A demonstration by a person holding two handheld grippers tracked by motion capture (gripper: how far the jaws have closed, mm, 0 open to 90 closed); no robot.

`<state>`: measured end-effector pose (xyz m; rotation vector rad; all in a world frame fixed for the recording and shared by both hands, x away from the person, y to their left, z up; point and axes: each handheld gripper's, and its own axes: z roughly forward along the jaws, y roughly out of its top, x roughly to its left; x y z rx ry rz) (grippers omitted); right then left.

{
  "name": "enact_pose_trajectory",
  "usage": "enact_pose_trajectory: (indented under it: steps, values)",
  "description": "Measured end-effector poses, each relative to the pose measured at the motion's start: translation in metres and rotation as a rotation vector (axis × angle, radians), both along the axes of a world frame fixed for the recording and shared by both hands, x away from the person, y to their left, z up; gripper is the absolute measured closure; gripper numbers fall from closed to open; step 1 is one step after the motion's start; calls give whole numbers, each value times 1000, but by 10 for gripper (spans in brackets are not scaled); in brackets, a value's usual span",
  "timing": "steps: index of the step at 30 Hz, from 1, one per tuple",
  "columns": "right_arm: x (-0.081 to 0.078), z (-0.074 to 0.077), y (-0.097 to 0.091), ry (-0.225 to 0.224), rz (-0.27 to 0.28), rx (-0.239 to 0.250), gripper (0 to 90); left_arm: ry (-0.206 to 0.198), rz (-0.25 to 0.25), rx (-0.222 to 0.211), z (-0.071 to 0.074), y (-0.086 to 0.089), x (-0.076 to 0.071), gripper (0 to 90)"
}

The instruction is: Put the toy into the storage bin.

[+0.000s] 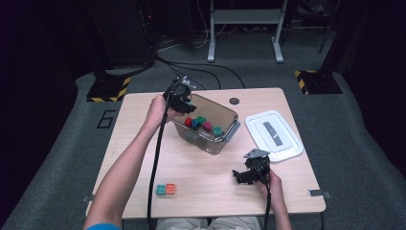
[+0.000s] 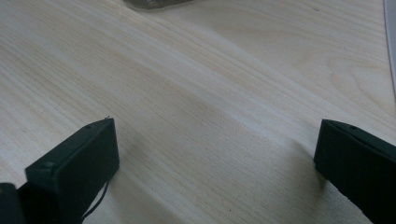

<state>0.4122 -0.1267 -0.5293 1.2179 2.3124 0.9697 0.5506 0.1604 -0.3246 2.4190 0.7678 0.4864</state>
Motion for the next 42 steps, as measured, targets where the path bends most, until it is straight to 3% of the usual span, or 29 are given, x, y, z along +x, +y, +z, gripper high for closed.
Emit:
enact_pose_trajectory:
  steps: [15,18,22,29,42]
  values:
    - [0,0,0,0,0,0,0,88,50,-11,-32,-8,26,580]
    - [0,0,0,-1,2,-1,0,98,73,-15,-35,-7,26,449]
    - [0,0,0,0,0,0,0,96,83,-25,-34,-4,23,285]
    - [0,0,0,0,3,-2,0,90,74,-38,-25,7,9,174]
    - [0,0,0,-1,4,-3,0,50,83,-34,-15,44,-25,147]
